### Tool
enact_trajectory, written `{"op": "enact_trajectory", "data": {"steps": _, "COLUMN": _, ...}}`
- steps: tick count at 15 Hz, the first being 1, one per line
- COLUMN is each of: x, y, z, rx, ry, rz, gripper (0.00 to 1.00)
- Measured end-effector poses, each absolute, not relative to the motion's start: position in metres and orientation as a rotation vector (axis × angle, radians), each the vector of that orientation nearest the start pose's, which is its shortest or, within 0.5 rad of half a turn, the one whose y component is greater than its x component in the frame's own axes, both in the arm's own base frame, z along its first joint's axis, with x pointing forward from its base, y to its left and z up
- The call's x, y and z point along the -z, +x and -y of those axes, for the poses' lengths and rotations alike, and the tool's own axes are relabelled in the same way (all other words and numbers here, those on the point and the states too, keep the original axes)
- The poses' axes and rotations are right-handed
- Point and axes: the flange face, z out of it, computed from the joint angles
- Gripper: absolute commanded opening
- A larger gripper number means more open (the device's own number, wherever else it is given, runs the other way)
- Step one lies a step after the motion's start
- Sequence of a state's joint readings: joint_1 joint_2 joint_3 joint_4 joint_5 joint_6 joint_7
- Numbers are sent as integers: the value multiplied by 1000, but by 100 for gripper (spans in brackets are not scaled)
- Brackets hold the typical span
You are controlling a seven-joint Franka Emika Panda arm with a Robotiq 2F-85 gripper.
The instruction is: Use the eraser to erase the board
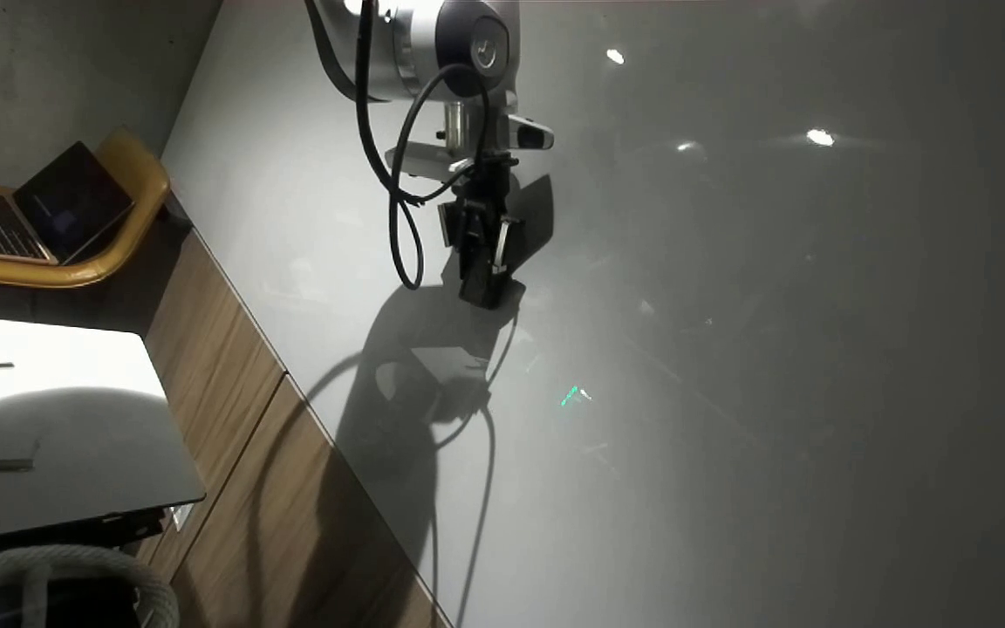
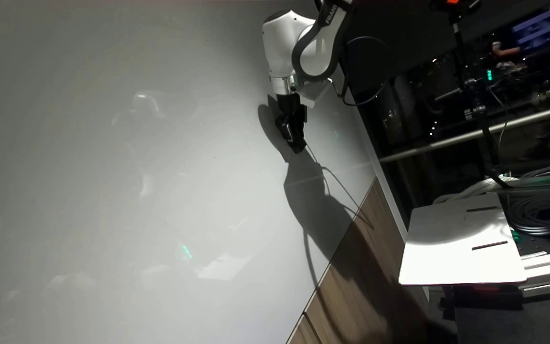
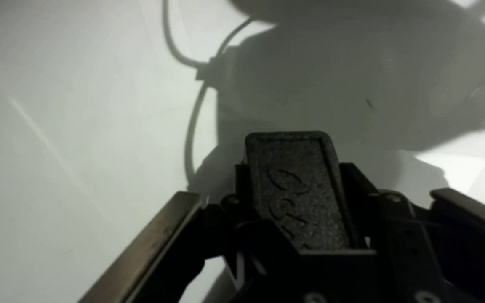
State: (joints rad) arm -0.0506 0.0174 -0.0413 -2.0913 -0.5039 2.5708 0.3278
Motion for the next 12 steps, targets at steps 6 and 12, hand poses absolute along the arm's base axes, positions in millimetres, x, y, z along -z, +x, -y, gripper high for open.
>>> {"op": "enact_trajectory", "data": {"steps": 6, "x": -457, "y": 586, "z": 3, "rx": 819, "ry": -3372, "rz": 37, "gripper": 30}}
{"op": "enact_trajectory", "data": {"steps": 12, "x": -485, "y": 582, "z": -37, "rx": 872, "ry": -3429, "rz": 172, "gripper": 30}}
